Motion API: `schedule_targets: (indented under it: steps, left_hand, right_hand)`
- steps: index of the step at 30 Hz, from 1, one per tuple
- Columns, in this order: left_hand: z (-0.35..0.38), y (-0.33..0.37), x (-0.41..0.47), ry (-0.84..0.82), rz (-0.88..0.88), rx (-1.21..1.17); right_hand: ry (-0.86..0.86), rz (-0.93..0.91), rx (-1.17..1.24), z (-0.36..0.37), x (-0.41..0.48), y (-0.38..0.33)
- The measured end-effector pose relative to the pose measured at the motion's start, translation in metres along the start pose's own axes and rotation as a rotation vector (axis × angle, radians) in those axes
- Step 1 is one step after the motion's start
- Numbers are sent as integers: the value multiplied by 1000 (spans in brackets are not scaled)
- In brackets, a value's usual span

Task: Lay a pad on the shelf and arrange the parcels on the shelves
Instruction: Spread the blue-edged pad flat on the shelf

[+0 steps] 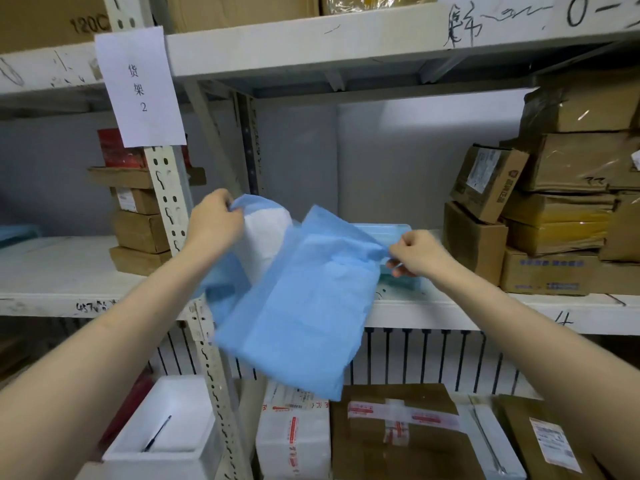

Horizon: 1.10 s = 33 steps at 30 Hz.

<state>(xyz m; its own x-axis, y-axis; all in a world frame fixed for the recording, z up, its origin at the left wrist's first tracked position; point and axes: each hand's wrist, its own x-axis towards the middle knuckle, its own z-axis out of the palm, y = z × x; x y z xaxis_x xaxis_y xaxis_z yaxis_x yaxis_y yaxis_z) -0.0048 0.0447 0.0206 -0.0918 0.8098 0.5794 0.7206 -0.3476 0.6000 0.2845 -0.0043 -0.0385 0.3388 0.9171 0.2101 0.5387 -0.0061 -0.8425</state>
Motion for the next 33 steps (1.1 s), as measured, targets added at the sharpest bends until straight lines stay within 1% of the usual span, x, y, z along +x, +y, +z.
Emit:
schedule_targets:
  steps: [2, 5, 6, 8, 9, 11, 14, 15, 16, 17, 19, 21, 22, 23, 24, 25, 27, 28, 30, 32, 33]
  left_hand:
    - [-7, -2, 4, 16, -28, 19]
    - [-11, 3, 4, -4, -22, -51]
    - [-11, 3, 4, -44, -28, -79]
    - [-12, 6, 3, -112, -52, -93]
    - [-12, 6, 6, -118, -19, -87]
    - [-10, 9, 9, -86, 68, -85]
    - [-9, 20, 14, 15, 139, -137]
    - [-9, 28, 16, 66, 167, -172]
    - [-10, 35, 18, 122, 197, -215]
    - [-12, 44, 21, 191, 234, -256]
    - [-23, 62, 26, 365, 328, -357]
    - [-38, 78, 29, 551, 475, -455]
    - [-44, 84, 29, 628, 553, -492]
    - [-47, 86, 29, 682, 614, -511]
    - [-46, 85, 29, 702, 641, -518]
    - [-41, 81, 28, 691, 633, -509]
    - [-22, 64, 26, 590, 535, -447]
    - [-9, 51, 25, 513, 446, -396]
    - [17, 22, 28, 355, 208, -282]
    - [37, -9, 34, 190, -39, -66]
    - [46, -20, 36, 81, -149, 39]
  right_hand:
    - [37, 35, -103, -11, 0, 10]
    - [145, 82, -128, -28, 0, 21]
    - [201, 97, -91, -33, 0, 23]
    - [302, 139, 57, -45, 0, 23]
    - [325, 166, 144, -51, 0, 23]
    - [320, 195, 268, -58, 0, 18]
    - [355, 183, 489, -58, 0, 0]
    - [374, 115, 533, -58, 1, -6]
    - [399, 1, 536, -58, 4, -12]
    - [440, -144, 501, -61, 5, -20]
    - [585, -467, 399, -73, 4, -36]
    - [730, -785, 375, -87, 1, -51]
    - [789, -911, 366, -92, 0, -55]
    - [837, -995, 349, -95, -1, -56]
    - [868, -1038, 327, -96, 1, -50]
    - [878, -1032, 300, -94, 6, -40]
    - [844, -921, 247, -82, 15, -12]
    - [810, -844, 225, -75, 18, 5]
    - [744, -731, 183, -63, 22, 32]
    - [658, -639, 146, -53, 25, 50]
    - [592, -583, 115, -51, 29, 56]
